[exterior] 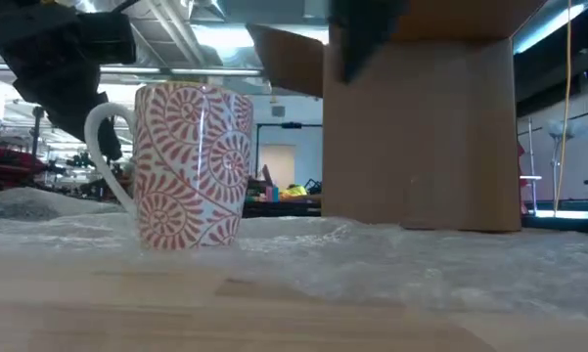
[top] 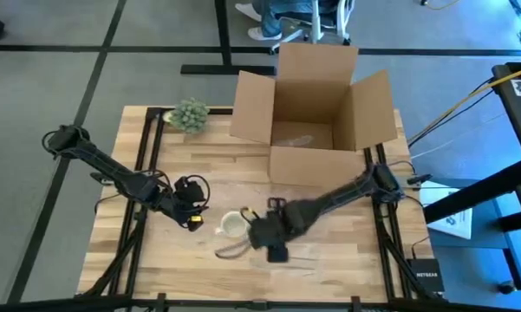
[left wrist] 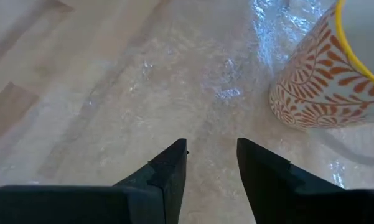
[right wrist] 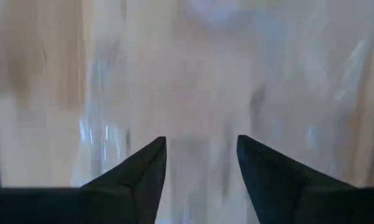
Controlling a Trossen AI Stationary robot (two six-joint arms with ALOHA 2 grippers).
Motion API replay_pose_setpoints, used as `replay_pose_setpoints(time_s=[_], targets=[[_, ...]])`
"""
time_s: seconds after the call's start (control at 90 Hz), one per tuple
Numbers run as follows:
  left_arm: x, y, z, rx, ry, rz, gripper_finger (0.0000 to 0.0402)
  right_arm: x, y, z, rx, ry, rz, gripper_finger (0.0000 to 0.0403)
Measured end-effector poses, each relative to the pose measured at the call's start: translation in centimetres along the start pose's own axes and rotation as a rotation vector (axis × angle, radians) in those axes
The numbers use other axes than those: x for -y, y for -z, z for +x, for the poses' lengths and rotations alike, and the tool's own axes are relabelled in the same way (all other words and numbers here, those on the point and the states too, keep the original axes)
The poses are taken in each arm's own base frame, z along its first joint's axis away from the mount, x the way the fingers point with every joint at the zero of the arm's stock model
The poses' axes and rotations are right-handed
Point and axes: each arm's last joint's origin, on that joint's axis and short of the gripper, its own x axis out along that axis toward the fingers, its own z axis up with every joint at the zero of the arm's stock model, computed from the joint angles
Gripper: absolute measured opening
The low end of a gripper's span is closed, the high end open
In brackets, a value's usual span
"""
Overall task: Wrap mug
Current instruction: Wrap the orange patterned mug with the bubble wrap
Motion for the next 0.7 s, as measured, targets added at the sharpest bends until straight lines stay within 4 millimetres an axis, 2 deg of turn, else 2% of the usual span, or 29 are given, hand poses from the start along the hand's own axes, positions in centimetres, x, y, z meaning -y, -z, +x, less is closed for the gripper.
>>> replay_pose_setpoints(time_s=[0.2, 0.311, 0.5, 0.7], targets=[[0.5, 0.5, -0.2, -0.015, 0.025, 0.024, 0.0125, -1.4, 4.4, 6.4, -0.133, 0.067, 0.025, 0.0183], [0.7, 0.8, 0.1, -0.029, 0.016, 0.029, 0.0125, -1.6, 6.3, 8.8, -0.167, 0.087, 0.042, 0.0183], [0.9, 1.2, 0.8, -0.051, -0.005, -0.004, 0.0125, -2.5, 8.2, 9.2, -0.177, 0.118, 0.030, 0.0183], [1.3, 0.9, 0.9, -0.025, 0.025, -0.028, 0.0125, -4.2, 9.8, 7.7, -0.161, 0.128, 0.050, 0.0183]])
